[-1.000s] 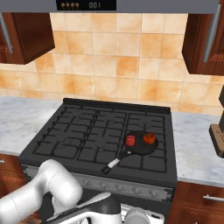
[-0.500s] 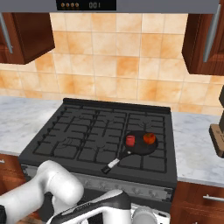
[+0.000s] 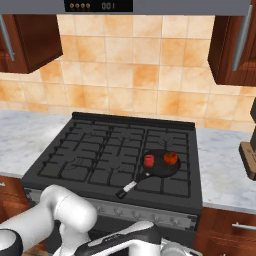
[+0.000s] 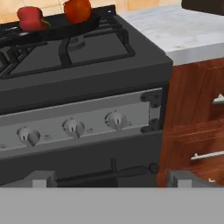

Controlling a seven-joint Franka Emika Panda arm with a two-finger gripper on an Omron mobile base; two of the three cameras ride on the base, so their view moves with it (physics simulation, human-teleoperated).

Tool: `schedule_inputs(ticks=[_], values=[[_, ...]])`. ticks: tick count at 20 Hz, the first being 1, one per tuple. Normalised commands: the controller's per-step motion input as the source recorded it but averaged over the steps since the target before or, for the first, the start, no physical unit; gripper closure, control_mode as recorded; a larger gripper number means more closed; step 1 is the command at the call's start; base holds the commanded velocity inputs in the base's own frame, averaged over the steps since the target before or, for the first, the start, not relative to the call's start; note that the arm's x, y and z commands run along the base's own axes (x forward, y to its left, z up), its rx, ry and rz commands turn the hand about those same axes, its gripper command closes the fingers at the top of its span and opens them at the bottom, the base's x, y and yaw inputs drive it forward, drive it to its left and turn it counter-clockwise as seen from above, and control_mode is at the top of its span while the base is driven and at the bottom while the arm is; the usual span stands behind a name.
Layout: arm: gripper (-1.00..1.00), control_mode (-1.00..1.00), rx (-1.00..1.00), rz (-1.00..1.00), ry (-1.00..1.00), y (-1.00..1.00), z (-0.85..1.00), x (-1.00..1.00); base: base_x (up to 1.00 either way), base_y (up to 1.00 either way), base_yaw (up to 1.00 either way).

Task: Put the tomato and bell pepper in the pan. Then turn on the front right burner and set the heat to medium.

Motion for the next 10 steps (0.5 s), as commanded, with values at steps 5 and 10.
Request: schedule_inputs(ticks=[5,10], values=[[-1.00,-1.00,0.01,-0.02,-0.20,0.03,-0.01,0.07,0.00,0.00,0.00],[-1.00,-1.00,0.00,0.00,-0.12,0.12,-0.05,0.22,0.00,0.00,0.00]])
